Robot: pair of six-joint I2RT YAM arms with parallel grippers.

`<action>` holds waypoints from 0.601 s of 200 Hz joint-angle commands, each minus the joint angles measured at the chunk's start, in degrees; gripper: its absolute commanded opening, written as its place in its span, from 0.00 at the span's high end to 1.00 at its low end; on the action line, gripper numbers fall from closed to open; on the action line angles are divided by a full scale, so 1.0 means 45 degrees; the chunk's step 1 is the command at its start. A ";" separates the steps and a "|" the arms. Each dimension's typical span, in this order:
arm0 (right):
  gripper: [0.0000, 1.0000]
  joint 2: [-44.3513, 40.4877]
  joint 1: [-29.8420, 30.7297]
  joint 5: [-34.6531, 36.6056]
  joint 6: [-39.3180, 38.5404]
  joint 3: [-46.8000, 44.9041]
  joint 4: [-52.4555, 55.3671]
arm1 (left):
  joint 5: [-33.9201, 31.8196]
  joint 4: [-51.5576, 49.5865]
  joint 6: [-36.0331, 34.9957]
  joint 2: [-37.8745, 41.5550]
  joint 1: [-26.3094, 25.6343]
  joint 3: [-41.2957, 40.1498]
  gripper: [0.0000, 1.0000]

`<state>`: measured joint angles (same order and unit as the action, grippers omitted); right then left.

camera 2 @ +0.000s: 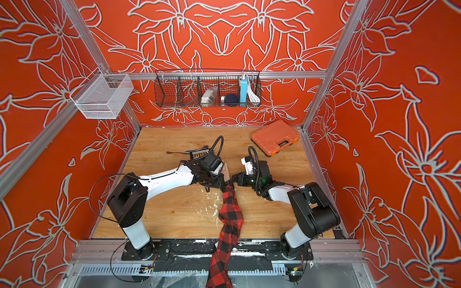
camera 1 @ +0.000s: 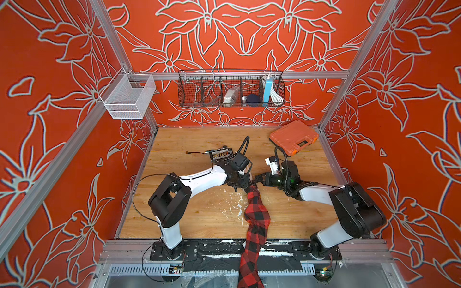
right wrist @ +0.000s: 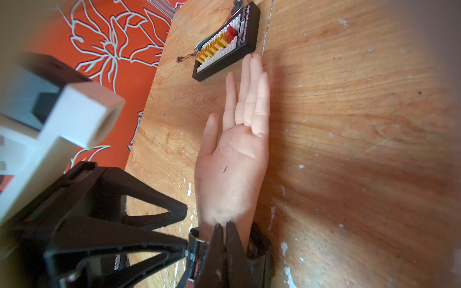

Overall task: Take off the watch
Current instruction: Untie the watch from the hand.

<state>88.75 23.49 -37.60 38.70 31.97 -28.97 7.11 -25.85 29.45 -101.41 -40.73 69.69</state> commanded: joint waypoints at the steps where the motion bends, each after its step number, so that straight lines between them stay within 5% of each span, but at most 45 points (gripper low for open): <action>1: 1.00 -0.0108 -0.0077 0.0202 -0.0135 -0.0205 0.0647 | -0.0275 -0.0469 -0.0030 0.0201 -0.0011 -0.0204 0.61; 58: 1.00 -0.0344 -0.0065 0.0081 -0.0088 -0.0030 0.1000 | -0.0555 -0.0441 -0.0440 0.0734 -0.0011 -0.0211 0.61; 86: 0.60 -0.0647 -0.0070 -0.0117 0.0090 0.0232 0.1461 | -0.0683 -0.0531 -0.0568 0.0796 -0.0011 -0.0148 0.60; 120: 0.42 -0.1063 -0.0063 -0.0783 0.0473 0.0687 0.2414 | -0.0729 -0.0409 -0.0483 0.0815 0.0001 -0.0362 0.61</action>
<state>86.24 23.44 -38.44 39.11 32.88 -22.52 4.97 -26.98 27.90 -99.13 -40.73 69.17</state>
